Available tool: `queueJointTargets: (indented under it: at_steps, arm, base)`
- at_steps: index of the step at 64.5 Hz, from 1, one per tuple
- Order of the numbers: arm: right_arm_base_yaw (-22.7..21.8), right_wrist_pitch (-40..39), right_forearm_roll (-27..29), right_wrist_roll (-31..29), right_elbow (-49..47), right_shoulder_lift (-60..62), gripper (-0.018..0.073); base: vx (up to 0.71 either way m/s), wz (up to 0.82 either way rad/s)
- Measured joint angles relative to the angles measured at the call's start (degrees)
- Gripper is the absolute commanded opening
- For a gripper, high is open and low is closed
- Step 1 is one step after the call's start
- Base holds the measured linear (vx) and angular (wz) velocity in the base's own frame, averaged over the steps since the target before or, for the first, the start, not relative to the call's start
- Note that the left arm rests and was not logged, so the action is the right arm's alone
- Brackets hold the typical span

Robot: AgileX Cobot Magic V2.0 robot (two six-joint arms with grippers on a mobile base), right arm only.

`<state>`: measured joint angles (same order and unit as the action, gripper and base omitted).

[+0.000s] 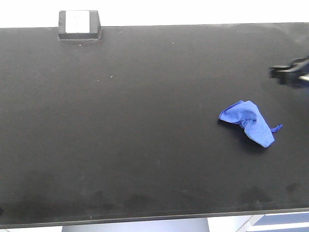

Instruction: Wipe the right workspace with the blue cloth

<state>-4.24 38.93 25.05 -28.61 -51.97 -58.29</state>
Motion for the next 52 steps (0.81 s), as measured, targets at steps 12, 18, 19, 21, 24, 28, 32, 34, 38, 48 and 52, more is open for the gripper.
queueJointTargets:
  at_steps: [12, 18, 19, 21, 24, 28, 32, 34, 38, 48, 52]
  arm:
    - [0.0, -0.03, -0.06, 3.93, 10.4, 19.51, 0.0069]
    - [0.0, -4.14, -0.3, 3.6, 17.41, 30.37, -0.0013]
    - [0.0, -5.07, -0.35, 3.44, 19.09, 31.83, -0.0013]
    - [0.0, -7.03, -0.56, 3.0, 21.33, 34.57, -0.0011]
    - [0.0, -10.82, -0.75, 2.42, 24.61, 38.83, -0.001]
    - [0.0, -15.03, -0.87, 2.08, 28.63, 42.72, -0.0008]
    - [0.0, -18.71, -0.87, 2.02, 32.44, 45.6, -0.0008]
    - [0.0, -19.96, -0.87, 2.02, 34.17, 47.23, -0.0008]
    - [0.0, -21.16, -0.87, 2.02, 36.75, 49.0, -0.0008]
    - [0.0, -21.6, -0.87, 2.08, 41.54, 50.37, -0.0008]
    - [0.0, -21.66, -0.87, 2.08, 43.22, 50.44, -0.0008]
  base:
    - [0.0, 0.0]
    - [0.0, 0.0]
    - [0.0, 0.0]
    - [0.0, 0.0]
    - [0.0, 0.0]
    - [0.0, 0.0]
    - [0.0, 0.0]
    - [0.0, 0.0]
    - [0.0, 0.0]
    - [0.0, 0.0]
    - [0.0, 0.0]
